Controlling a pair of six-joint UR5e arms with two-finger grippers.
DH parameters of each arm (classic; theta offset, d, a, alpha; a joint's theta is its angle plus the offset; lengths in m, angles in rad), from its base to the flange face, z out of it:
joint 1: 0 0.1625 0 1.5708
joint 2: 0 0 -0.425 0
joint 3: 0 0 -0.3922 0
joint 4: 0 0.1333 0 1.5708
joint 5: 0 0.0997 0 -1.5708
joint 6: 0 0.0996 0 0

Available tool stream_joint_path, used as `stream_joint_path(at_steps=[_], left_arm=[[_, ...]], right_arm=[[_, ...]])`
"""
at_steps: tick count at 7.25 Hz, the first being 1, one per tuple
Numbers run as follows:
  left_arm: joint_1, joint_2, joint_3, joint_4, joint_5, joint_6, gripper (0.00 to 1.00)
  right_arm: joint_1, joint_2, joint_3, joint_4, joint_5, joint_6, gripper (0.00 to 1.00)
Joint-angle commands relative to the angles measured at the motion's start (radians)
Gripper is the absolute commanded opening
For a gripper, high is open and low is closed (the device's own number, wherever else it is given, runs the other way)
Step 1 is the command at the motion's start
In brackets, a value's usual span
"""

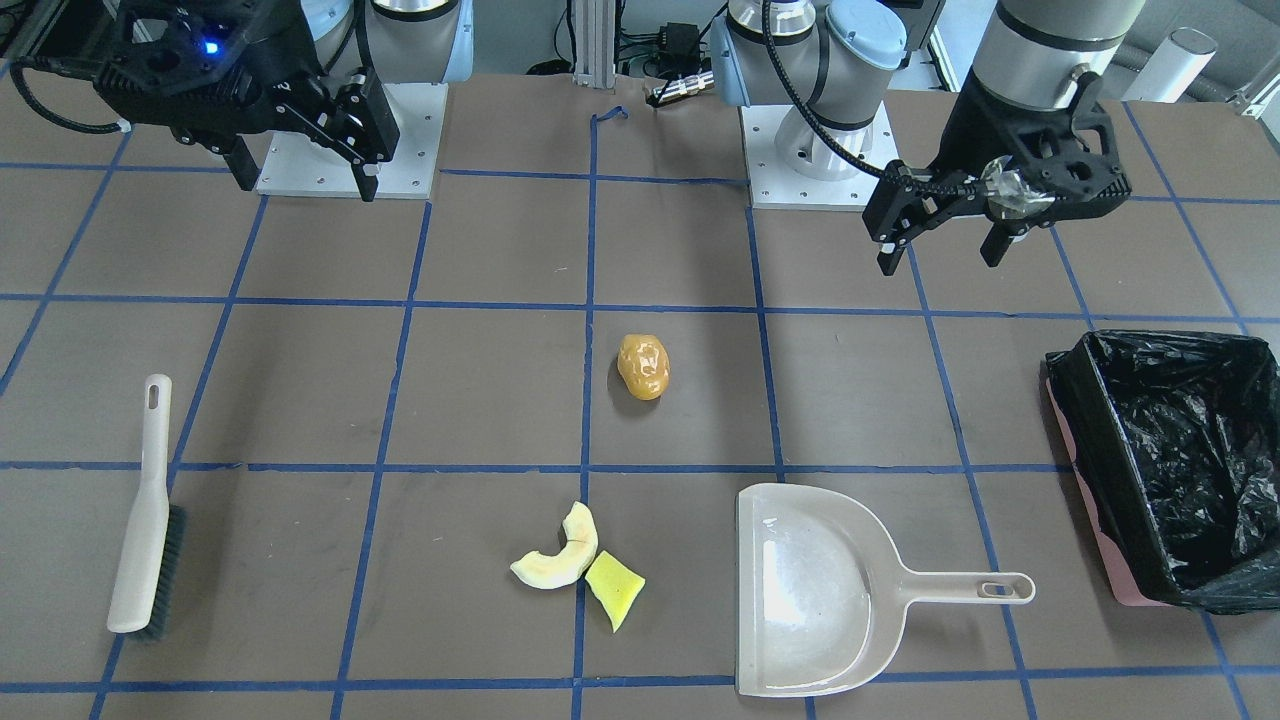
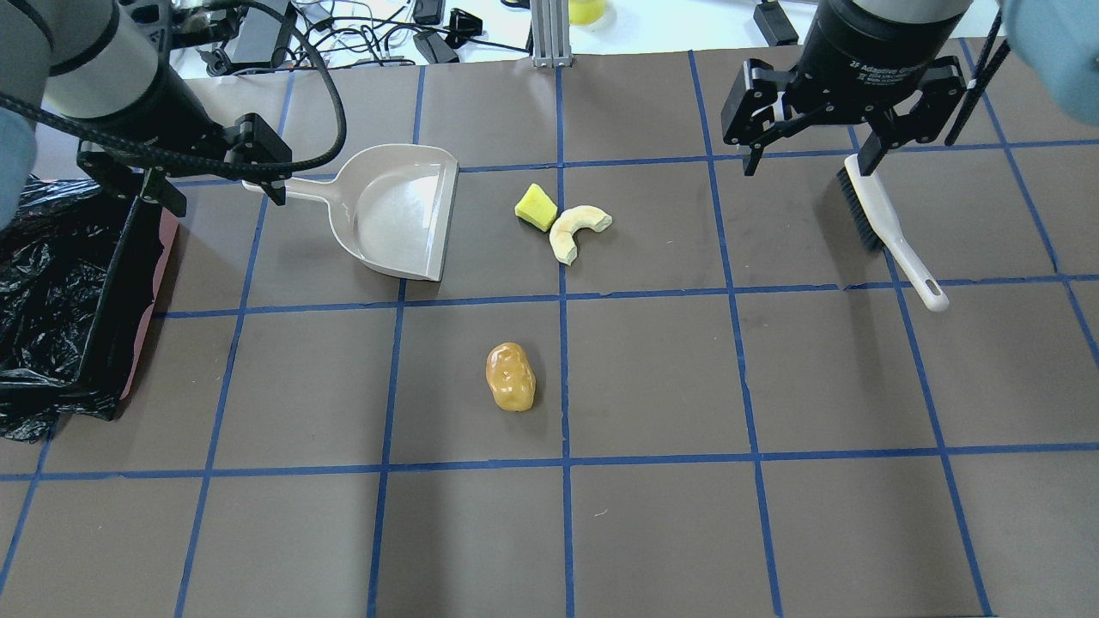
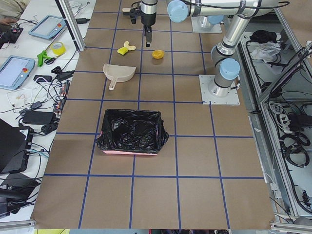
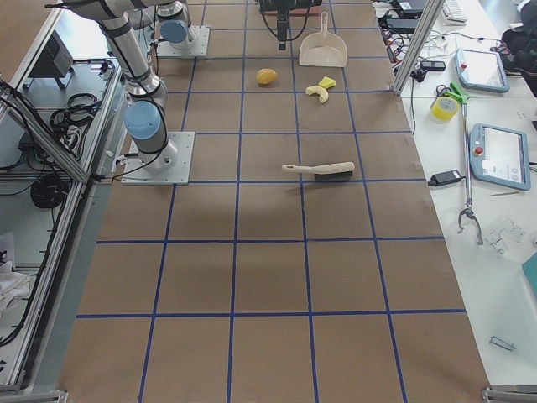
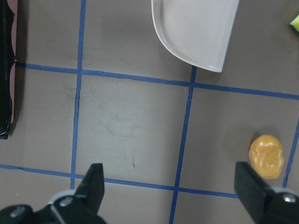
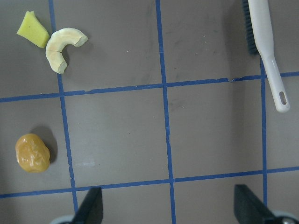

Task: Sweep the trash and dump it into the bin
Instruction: 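Lower the left gripper onto the dustpan handle while the right gripper grasps the brush handle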

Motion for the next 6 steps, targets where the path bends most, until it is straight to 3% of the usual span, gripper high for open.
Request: stream_joint_path(at_steps=[1,2,6], left_arm=[[-0.001,-0.012,0.082,-0.077,-0.016,0.017,1.0],[-0.001,-0.007,0.083,-0.103,-0.068,0.013,1.0],[-0.008,-0.003,0.067,-0.116,-0.085,0.005,1.0]], right_arm=[[0.0,0.0,0.002,0.0,0.0,0.0,1.0],[0.0,0.0,0.0,0.0,0.002,0.0,1.0],[-0.032,0.017,0.005,0.002,-0.018,-0.012,1.0]])
